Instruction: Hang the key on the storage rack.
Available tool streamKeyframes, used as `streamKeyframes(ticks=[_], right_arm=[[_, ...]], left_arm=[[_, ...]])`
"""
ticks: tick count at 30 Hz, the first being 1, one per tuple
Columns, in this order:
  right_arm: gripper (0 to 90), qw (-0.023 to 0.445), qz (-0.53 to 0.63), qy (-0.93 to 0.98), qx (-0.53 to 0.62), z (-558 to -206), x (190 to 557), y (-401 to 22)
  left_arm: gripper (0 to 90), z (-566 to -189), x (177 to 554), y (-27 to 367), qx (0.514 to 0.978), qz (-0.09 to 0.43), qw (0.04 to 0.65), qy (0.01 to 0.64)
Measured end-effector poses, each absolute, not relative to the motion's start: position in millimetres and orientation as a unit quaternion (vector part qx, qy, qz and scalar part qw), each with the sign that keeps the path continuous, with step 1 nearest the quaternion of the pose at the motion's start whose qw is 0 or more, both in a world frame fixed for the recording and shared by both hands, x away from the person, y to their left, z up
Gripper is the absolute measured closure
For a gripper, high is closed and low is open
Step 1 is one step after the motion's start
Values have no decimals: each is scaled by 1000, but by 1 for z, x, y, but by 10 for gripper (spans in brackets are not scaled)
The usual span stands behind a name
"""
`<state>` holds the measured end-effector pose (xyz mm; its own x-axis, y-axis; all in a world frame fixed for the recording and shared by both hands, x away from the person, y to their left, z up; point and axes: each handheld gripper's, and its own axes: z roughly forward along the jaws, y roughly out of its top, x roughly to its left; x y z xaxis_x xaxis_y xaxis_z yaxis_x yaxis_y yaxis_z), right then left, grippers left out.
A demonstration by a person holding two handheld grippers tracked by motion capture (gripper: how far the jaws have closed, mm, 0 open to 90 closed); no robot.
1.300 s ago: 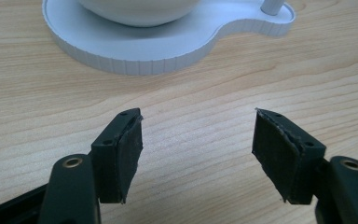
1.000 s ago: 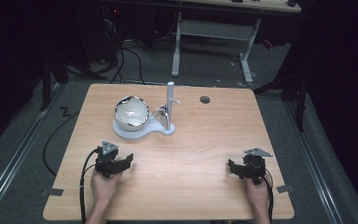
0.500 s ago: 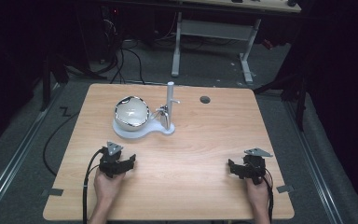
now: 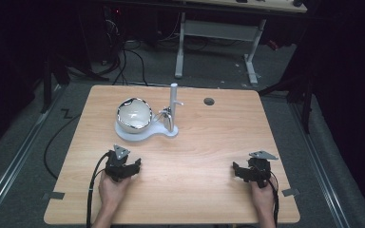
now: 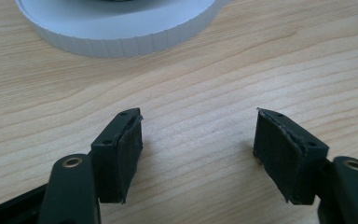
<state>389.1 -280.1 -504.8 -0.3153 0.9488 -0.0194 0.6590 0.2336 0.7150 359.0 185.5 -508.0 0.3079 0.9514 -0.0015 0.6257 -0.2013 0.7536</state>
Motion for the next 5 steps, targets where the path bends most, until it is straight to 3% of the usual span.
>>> streamKeyframes(ticks=[5], right_arm=[[140,234,309,750,536,-505,389,-280]], left_arm=[[305,-508,359,186,735,242,334,538]])
